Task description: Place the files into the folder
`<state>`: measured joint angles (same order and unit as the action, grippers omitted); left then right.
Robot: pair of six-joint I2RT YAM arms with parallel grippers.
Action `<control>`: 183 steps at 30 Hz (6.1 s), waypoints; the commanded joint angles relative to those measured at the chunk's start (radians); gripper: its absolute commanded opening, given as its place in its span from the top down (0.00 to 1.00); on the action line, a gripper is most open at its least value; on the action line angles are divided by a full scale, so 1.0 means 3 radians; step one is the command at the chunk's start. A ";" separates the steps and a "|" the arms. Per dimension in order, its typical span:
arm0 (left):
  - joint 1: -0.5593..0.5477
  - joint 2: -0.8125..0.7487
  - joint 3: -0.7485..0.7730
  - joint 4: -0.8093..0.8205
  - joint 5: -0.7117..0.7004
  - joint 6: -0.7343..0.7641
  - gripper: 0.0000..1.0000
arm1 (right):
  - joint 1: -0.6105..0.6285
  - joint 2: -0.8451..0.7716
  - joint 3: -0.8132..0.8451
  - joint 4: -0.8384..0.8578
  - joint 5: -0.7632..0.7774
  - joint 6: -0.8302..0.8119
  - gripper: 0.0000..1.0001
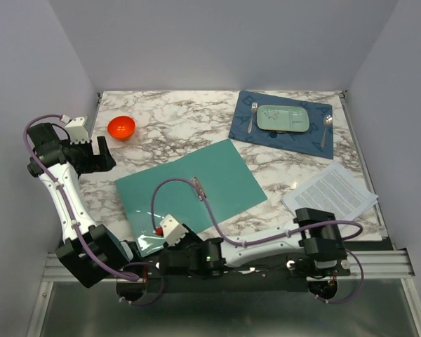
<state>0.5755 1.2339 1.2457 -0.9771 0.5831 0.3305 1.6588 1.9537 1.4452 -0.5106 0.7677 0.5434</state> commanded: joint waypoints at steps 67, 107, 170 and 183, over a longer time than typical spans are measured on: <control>-0.0492 -0.0447 -0.0686 -0.0072 -0.0031 0.0314 0.01 | -0.2155 0.0115 -0.0522 -0.0523 -0.1409 0.2044 0.62; -0.0492 -0.0651 -0.0711 -0.0072 -0.0241 0.0452 0.01 | -0.2440 -0.0811 -0.0482 -0.1242 -0.1154 0.1343 0.29; -0.1279 -0.0186 -0.0926 0.0614 -0.0379 0.0054 0.01 | -0.3811 -0.0556 -0.1182 -0.1606 -0.1046 0.1114 0.53; -0.1279 -0.0329 -0.1048 0.0639 -0.0507 0.0166 0.01 | -0.3817 -0.0515 -0.1182 -0.1514 -0.1035 0.0986 0.85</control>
<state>0.1959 1.1629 0.9493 -0.8021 0.4622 0.3607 0.5175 1.7882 1.0874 -0.9977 0.4576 0.8513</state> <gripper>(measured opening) 0.988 0.212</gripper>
